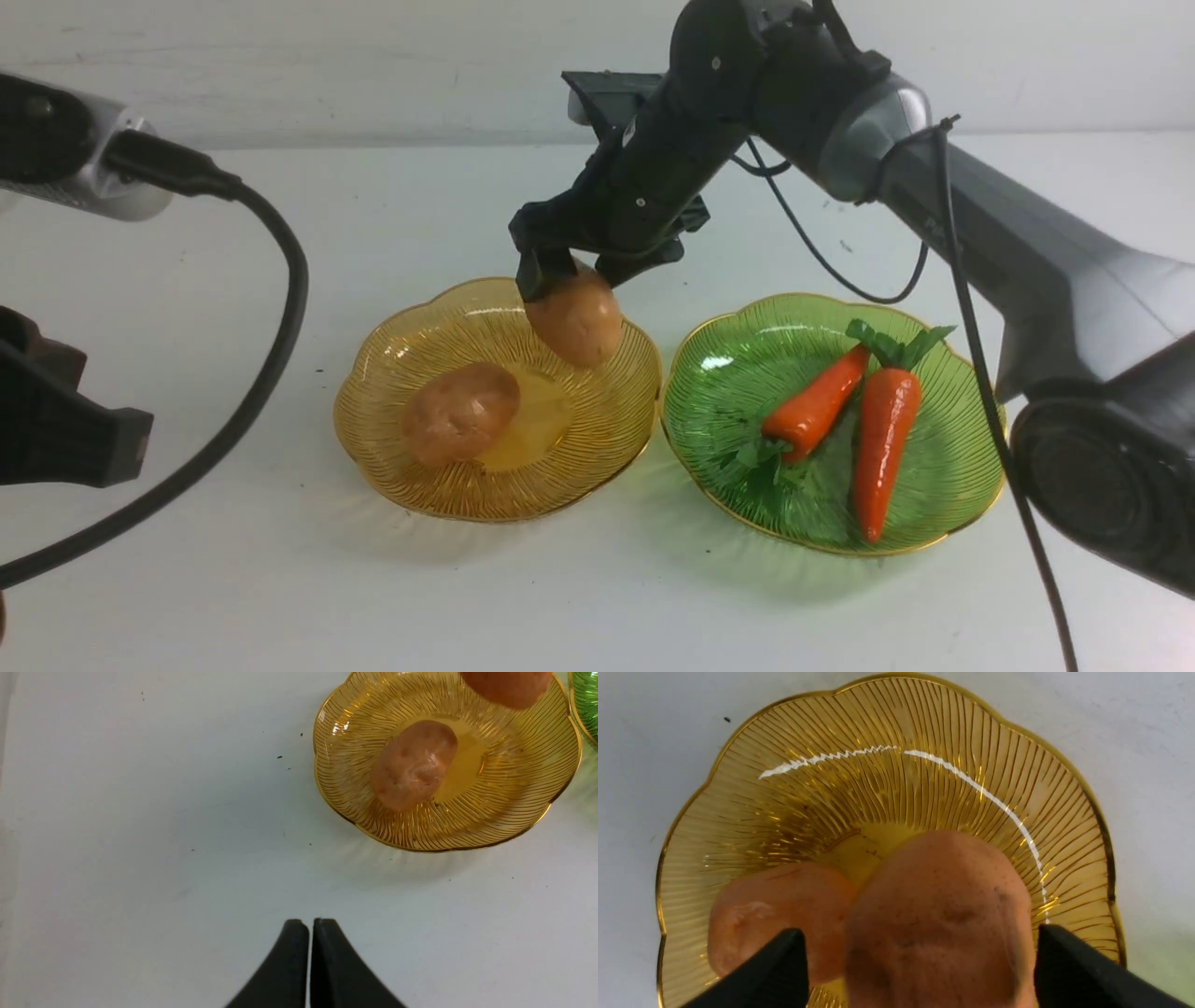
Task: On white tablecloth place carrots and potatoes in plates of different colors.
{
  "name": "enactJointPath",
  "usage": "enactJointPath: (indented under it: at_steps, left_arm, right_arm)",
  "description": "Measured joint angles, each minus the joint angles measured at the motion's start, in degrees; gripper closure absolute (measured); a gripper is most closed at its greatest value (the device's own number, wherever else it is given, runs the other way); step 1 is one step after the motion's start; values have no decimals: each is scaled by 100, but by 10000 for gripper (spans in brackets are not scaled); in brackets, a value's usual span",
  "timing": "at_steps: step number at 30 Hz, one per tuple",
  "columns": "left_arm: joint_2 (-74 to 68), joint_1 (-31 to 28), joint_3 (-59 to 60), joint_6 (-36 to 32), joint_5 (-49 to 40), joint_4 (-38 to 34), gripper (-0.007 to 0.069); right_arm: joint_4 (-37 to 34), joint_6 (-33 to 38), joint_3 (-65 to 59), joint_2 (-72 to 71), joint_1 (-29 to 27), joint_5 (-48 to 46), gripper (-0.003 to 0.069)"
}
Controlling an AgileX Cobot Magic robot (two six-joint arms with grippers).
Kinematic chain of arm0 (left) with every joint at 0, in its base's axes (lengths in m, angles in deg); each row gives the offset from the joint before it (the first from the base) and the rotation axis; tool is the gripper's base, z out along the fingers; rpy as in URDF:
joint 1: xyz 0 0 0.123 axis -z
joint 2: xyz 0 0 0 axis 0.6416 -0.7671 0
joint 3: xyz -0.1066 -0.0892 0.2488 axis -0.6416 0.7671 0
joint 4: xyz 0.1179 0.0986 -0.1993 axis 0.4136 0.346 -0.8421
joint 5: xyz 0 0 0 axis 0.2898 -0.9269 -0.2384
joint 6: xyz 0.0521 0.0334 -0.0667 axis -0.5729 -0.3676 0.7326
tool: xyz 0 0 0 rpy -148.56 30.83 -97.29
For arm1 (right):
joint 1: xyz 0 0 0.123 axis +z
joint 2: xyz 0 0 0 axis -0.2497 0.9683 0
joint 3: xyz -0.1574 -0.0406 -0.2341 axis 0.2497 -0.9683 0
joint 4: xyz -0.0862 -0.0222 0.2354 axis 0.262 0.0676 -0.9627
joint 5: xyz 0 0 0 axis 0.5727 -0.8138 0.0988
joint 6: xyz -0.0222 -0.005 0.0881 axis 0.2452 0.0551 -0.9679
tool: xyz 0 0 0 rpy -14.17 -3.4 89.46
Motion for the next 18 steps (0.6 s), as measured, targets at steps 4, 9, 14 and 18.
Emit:
enactJointPath:
  at_steps: [4,9,14,18]
  left_arm:
    - [6,0,0,0,0,-11,628]
    - [6,0,0,0,0,-42,628]
    - [221,0,0,0,0,-310,628]
    - [592,0,0,0,0,-401,628]
  right_arm:
    - [94,-213,0,0,0,4,30]
    - [17,-272,-4,-14,0,4,46]
    - [322,-272,-355,-756,0,4,150]
    - [949,-272,-1279,-1880,0,27,295]
